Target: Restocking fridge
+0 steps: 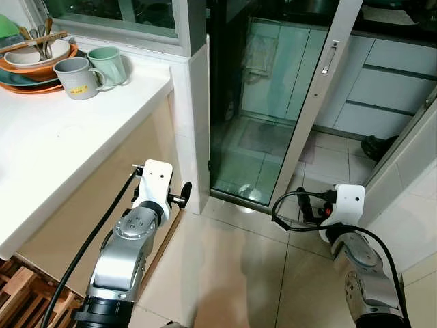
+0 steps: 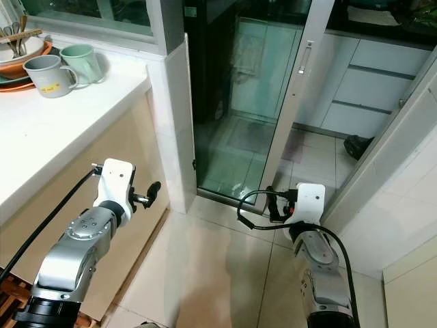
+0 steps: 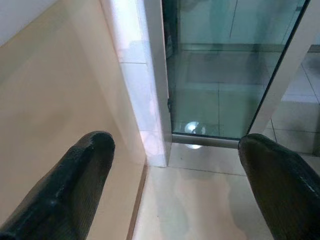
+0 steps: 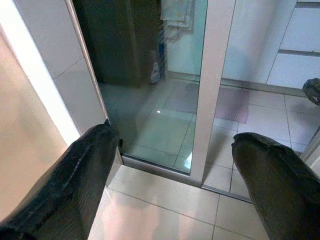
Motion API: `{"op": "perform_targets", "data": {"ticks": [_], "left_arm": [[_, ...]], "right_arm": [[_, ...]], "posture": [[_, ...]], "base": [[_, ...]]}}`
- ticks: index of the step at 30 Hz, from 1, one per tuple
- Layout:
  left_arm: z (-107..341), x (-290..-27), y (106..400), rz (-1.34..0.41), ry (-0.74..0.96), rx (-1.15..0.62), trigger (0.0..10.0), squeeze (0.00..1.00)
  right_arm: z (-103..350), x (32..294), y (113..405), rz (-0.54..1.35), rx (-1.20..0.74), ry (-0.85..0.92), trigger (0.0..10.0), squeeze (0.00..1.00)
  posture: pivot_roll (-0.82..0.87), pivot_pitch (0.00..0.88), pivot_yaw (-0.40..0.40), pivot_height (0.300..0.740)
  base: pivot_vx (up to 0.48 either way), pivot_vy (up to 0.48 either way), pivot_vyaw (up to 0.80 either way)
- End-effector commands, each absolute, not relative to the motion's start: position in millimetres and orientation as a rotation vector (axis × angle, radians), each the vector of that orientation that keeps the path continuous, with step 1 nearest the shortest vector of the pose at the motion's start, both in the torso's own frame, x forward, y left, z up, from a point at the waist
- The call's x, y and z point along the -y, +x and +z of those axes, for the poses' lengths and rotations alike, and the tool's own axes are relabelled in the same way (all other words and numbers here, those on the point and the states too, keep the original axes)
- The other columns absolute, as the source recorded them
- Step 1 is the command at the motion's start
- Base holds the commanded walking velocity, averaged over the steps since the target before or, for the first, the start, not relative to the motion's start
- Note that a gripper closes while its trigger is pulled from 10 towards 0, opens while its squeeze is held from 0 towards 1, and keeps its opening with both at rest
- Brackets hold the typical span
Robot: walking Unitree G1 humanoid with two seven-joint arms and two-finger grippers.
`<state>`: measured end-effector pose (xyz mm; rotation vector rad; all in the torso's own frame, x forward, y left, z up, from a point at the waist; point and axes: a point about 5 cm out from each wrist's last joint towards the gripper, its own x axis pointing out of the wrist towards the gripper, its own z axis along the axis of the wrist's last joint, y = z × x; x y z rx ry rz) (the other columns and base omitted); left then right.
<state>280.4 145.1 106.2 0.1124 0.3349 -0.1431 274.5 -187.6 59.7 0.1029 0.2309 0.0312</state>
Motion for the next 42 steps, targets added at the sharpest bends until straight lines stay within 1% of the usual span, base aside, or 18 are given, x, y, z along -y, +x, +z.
{"op": "perform_targets", "data": {"ticks": [1,2,3,4,5,12,14,16,17,20,21,22,26,31,32,33,34,42], "left_arm": [[105.7,-180.2,267.6,0.036,-0.126,-0.185,10.0,0.0],[101.2,-157.9,289.2,-0.115,-0.106,-0.215,10.0,0.0],[101.2,-157.9,289.2,-0.115,-0.106,-0.215,10.0,0.0],[96.7,-135.3,312.1,-0.272,-0.02,-0.267,10.0,0.0],[96.2,-132.3,316.9,-0.296,0.008,-0.282,10.0,0.0],[96.1,-138.6,320.6,-0.28,0.025,-0.258,10.0,0.0],[93.9,-141.3,319.7,-0.279,0.026,-0.252,10.0,0.0],[89.2,-158.7,301.1,-0.292,0.048,-0.255,10.0,0.0],[88.9,-168.0,286.2,-0.308,0.043,-0.253,10.0,0.0],[90.2,-178.5,259.9,-0.316,0.028,-0.253,10.0,0.0],[92.6,-177.3,256.7,-0.299,0.023,-0.229,10.0,0.97],[95.5,-175.7,256.9,-0.277,0.002,-0.198,10.0,1.0],[93.9,-170.0,268.0,-0.224,-0.019,-0.175,10.0,1.0],[92.7,-161.8,272.5,-0.226,-0.045,-0.185,10.0,1.0],[91.3,-161.2,273.5,-0.222,-0.029,-0.195,10.0,1.0],[91.3,-160.3,274.7,-0.219,-0.027,-0.197,10.0,0.15],[92.2,-159.4,276.6,-0.218,-0.025,-0.193,10.0,0.0],[96.2,-152.5,285.6,-0.252,-0.011,-0.165,10.0,0.0]], "right_arm": [[85.3,118.7,320.8,0.184,-0.197,0.156,10.0,0.0],[74.5,141.6,305.1,0.051,-0.205,0.141,10.0,0.0],[74.5,141.6,305.1,0.051,-0.205,0.141,10.0,0.0],[64.4,160.4,286.9,-0.083,-0.218,0.126,10.0,0.0],[62.8,161.8,284.1,-0.101,-0.221,0.125,10.0,0.0],[57.9,154.7,283.6,-0.07,-0.231,0.088,10.0,0.0],[58.2,154.8,281.4,-0.073,-0.23,0.08,10.0,0.0],[63.6,164.2,260.7,-0.076,-0.206,-0.002,10.0,0.0],[68.3,170.0,247.9,-0.077,-0.184,-0.035,10.0,0.0],[75.7,180.8,229.0,-0.096,-0.155,-0.063,10.0,0.0],[78.9,184.7,227.7,-0.114,-0.132,-0.058,10.0,1.0],[81.3,187.6,229.0,-0.129,-0.115,-0.062,10.0,1.0],[81.2,187.9,241.0,-0.145,-0.113,-0.037,10.0,1.0],[83.9,186.0,254.6,-0.106,-0.139,-0.087,10.0,1.0],[83.8,185.7,255.1,-0.1,-0.144,-0.086,10.0,0.38],[84.0,185.5,255.4,-0.098,-0.145,-0.082,10.0,0.0],[83.7,185.1,255.5,-0.095,-0.147,-0.076,10.0,0.0],[76.4,181.7,257.4,-0.101,-0.166,-0.038,10.0,0.0]], "posture": [[0.08,0.0,-0.067,0.74],[-0.14,0.0,0.077,0.74],[-0.14,0.0,0.077,0.74],[-0.15,0.0,0.089,0.74],[-0.15,0.0,0.091,0.74],[-0.15,0.0,0.091,0.74],[-0.15,0.0,0.088,0.74],[-0.14,0.0,0.078,0.74],[-0.14,0.0,0.074,0.74],[-0.14,0.0,0.072,0.74],[-0.14,0.0,0.067,0.74],[-0.14,0.0,0.067,0.74],[-0.14,0.0,0.054,0.74],[-0.16,0.0,0.035,0.74],[-0.16,0.0,0.033,0.74],[-0.16,0.0,0.032,0.74],[-0.16,0.0,0.032,0.74],[-0.16,0.0,0.046,0.74]], "base": [[0.0,0.0,0.0],[0.0,0.0,0.0],[0.0,0.0,0.0],[0.0,0.0,0.0],[0.0,0.0,0.0],[0.0,0.0,0.0],[0.0,0.0,0.0],[0.0,0.0,0.0],[0.0,0.0,0.0],[0.0,0.0,0.0],[0.0,0.0,0.0],[0.0,0.0,0.0],[0.0,0.0,0.0],[0.0,0.0,0.0],[0.0,0.0,0.0],[0.0,0.0,0.0],[0.0,0.0,0.0],[0.0,0.0,0.0]]}}
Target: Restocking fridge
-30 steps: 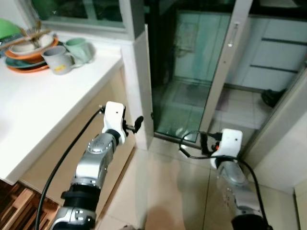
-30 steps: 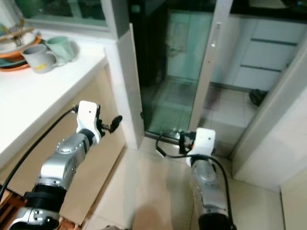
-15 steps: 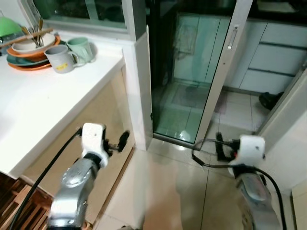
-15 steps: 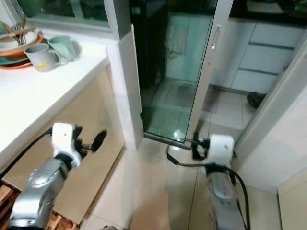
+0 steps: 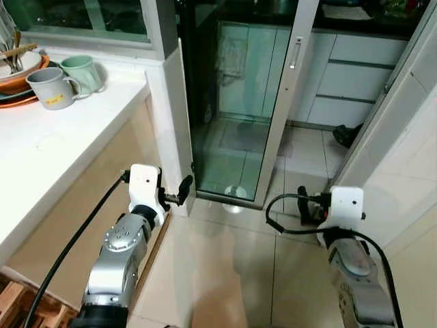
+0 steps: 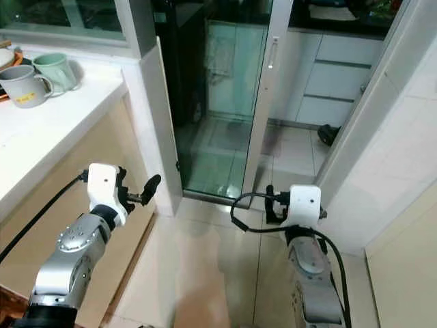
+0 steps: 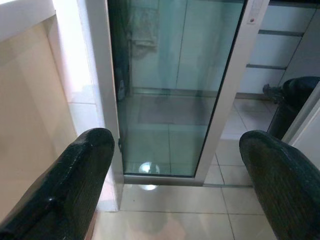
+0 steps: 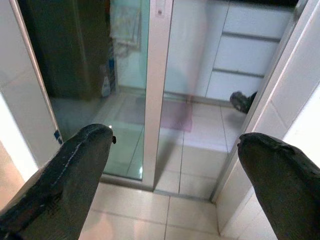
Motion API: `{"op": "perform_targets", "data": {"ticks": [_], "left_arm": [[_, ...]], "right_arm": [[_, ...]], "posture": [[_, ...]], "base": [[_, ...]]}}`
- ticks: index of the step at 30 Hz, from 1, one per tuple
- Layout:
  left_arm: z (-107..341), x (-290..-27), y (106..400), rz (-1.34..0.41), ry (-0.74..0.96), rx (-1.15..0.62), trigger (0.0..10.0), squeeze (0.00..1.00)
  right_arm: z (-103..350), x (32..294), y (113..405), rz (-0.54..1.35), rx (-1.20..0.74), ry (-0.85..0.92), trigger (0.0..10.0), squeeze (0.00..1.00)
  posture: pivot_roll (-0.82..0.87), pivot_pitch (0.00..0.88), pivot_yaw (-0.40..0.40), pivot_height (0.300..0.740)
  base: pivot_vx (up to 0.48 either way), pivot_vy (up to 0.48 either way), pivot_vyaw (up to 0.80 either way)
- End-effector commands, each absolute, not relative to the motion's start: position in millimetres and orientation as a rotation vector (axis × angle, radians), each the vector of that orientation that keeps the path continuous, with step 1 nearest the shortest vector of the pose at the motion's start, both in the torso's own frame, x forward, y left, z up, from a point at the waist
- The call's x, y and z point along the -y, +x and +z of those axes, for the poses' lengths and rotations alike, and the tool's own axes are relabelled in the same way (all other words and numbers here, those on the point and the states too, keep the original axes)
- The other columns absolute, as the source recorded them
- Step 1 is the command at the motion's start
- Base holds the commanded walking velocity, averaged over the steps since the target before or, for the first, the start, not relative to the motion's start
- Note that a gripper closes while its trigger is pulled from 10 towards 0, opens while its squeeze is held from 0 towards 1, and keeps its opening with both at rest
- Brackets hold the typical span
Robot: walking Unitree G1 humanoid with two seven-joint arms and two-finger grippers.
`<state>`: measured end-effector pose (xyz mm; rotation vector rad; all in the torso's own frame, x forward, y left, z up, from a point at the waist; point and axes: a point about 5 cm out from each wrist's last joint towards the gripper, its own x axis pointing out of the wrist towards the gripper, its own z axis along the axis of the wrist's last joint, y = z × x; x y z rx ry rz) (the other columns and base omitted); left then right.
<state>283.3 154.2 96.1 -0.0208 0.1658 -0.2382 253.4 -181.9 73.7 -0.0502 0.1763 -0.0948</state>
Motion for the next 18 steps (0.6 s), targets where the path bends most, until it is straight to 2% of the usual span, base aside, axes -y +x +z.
{"op": "perform_targets", "data": {"ticks": [1,12,18], "left_arm": [[96.6,-151.7,286.2,-0.259,-0.004,-0.164,10.0,0.0],[98.6,-151.4,290.7,-0.236,-0.046,-0.131,10.0,0.0],[98.3,-150.7,294.6,-0.236,-0.039,-0.126,10.0,0.0]], "right_arm": [[75.9,181.5,257.8,-0.103,-0.168,-0.038,10.0,0.0],[78.1,184.6,262.0,-0.121,-0.152,-0.026,10.0,0.0],[76.3,186.9,264.9,-0.122,-0.155,-0.025,10.0,0.0]], "posture": [[-0.16,0.0,0.046,0.74],[-0.17,0.0,0.04,0.74],[-0.16,0.0,0.033,0.74]], "base": [[0.0,0.0,0.0],[0.0,0.0,0.0],[-0.29,0.0,0.0]]}}
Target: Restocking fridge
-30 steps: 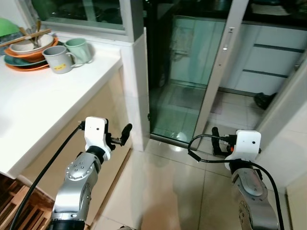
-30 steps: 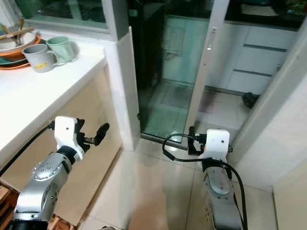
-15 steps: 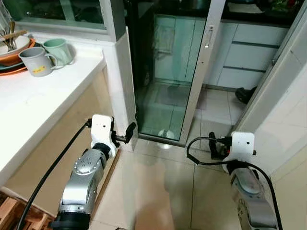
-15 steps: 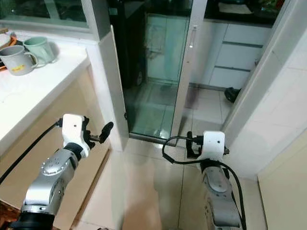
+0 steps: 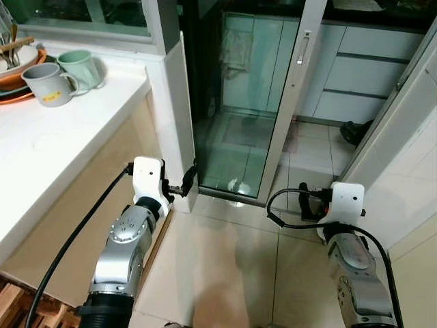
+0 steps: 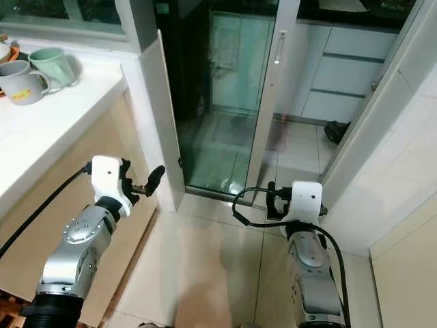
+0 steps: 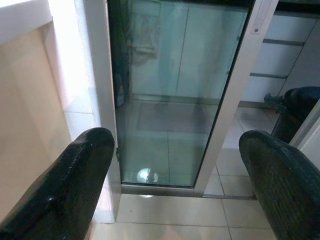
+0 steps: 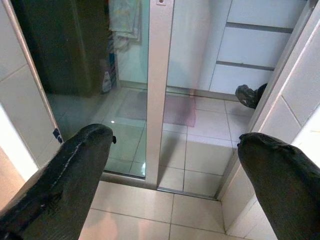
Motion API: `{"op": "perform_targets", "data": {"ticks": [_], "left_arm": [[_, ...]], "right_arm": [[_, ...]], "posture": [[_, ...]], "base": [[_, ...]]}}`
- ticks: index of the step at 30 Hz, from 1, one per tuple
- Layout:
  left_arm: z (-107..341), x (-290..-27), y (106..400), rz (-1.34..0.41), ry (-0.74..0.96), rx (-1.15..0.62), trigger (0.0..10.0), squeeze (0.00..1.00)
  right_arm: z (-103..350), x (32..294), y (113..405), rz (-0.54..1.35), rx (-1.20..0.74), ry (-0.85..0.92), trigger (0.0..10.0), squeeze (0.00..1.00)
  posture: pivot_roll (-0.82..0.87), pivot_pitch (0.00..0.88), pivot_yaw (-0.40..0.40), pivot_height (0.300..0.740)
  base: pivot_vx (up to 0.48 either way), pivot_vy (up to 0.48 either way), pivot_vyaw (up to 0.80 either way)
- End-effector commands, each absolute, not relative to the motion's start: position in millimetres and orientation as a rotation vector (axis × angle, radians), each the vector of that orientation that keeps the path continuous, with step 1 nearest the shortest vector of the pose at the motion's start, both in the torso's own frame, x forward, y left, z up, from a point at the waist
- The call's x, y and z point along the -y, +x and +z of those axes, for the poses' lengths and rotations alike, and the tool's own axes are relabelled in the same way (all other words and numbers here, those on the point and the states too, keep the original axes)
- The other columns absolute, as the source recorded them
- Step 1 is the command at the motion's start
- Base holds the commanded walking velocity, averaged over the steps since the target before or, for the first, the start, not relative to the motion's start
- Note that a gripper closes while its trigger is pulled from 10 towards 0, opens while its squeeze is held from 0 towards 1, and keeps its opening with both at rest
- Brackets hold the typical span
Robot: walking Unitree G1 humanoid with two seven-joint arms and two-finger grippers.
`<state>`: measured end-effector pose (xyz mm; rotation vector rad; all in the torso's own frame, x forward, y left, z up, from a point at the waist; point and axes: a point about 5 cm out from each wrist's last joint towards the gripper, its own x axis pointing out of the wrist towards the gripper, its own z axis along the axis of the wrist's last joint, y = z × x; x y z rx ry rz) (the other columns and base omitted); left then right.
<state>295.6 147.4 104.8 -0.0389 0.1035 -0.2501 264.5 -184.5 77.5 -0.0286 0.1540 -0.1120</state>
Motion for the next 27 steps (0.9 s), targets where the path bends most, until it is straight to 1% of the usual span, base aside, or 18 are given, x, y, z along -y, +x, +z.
{"op": "perform_targets", "data": {"ticks": [1,25,27], "left_arm": [[98.3,-150.7,294.6,-0.236,-0.039,-0.126,10.0,0.0],[95.7,-151.6,303.4,-0.236,-0.023,-0.108,10.0,0.0],[96.5,-149.8,304.6,-0.245,-0.018,-0.093,10.0,0.0]], "right_arm": [[76.3,186.9,264.9,-0.122,-0.155,-0.025,10.0,0.0],[65.9,191.5,260.6,-0.137,-0.178,-0.033,10.0,0.0],[65.4,191.7,260.4,-0.138,-0.177,-0.039,10.0,0.0]], "posture": [[-0.16,0.0,0.033,0.74],[-0.17,0.0,0.041,0.74],[-0.18,0.0,0.044,0.74]], "base": [[-0.326,0.0,0.0],[-0.325,0.0,0.0],[0.0,0.0,0.0]]}}
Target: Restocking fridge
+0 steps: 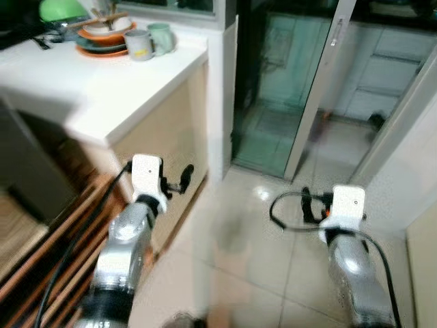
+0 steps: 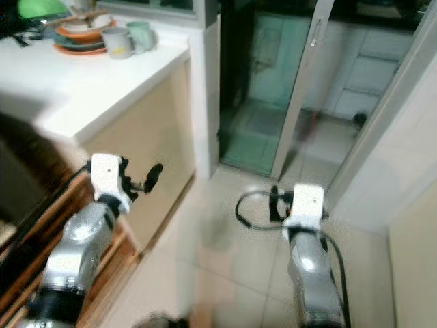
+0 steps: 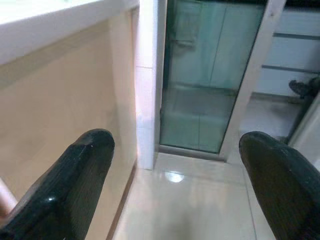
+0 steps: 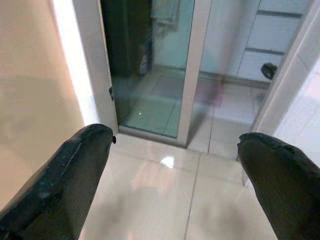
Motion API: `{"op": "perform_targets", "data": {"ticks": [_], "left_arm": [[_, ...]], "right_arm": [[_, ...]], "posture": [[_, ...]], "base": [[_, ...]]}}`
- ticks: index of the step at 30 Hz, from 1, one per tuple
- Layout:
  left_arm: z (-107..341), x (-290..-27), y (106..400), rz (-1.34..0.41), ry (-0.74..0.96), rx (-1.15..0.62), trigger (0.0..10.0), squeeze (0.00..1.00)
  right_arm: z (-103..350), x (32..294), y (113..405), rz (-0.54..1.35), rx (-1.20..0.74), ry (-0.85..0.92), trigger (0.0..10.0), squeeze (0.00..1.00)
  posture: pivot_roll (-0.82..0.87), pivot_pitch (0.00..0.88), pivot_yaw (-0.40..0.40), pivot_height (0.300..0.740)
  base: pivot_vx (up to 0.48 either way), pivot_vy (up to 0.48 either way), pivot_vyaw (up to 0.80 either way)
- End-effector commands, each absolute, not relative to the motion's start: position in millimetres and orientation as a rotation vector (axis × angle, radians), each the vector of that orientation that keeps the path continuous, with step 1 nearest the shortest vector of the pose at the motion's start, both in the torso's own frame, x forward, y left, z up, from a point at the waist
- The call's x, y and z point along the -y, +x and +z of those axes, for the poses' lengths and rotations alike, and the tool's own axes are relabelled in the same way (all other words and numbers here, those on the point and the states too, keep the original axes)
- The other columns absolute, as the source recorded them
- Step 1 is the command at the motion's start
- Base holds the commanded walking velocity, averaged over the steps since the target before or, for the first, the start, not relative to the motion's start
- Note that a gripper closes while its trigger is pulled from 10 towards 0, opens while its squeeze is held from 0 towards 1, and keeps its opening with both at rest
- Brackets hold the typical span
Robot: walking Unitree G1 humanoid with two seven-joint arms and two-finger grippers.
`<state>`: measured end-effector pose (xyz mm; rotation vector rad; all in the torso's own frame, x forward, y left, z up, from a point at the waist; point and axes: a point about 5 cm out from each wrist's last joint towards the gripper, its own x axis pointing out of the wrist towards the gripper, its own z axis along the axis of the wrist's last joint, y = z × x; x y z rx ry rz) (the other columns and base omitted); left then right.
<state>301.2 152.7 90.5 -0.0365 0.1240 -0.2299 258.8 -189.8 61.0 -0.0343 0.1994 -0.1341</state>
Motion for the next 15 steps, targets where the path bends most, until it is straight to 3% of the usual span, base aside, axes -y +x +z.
{"op": "perform_targets", "data": {"ticks": [1,4,14,15], "left_arm": [[96.5,-149.8,304.6,-0.245,-0.018,-0.093,10.0,0.0],[97.1,-148.5,306.1,-0.253,-0.013,-0.09,10.0,0.0],[92.9,-153.6,309.6,-0.199,-0.072,-0.111,10.0,0.0],[92.9,-159.5,309.5,-0.154,-0.112,-0.095,10.0,0.0]], "right_arm": [[65.4,191.7,260.4,-0.138,-0.177,-0.039,10.0,0.0],[65.2,192.2,260.3,-0.14,-0.176,-0.043,10.0,0.0],[64.9,193.9,259.5,-0.154,-0.153,-0.052,10.0,0.0],[74.6,194.4,260.0,-0.165,-0.08,-0.066,10.0,0.0]], "posture": [[-0.18,0.0,0.044,0.74],[-0.18,0.0,0.049,0.74],[-0.18,0.0,0.06,0.74],[-0.18,0.0,0.06,0.74]], "base": [[0.0,0.0,0.0],[0.0,0.0,0.0],[0.0,0.465,0.0],[0.0,0.439,0.0]]}}
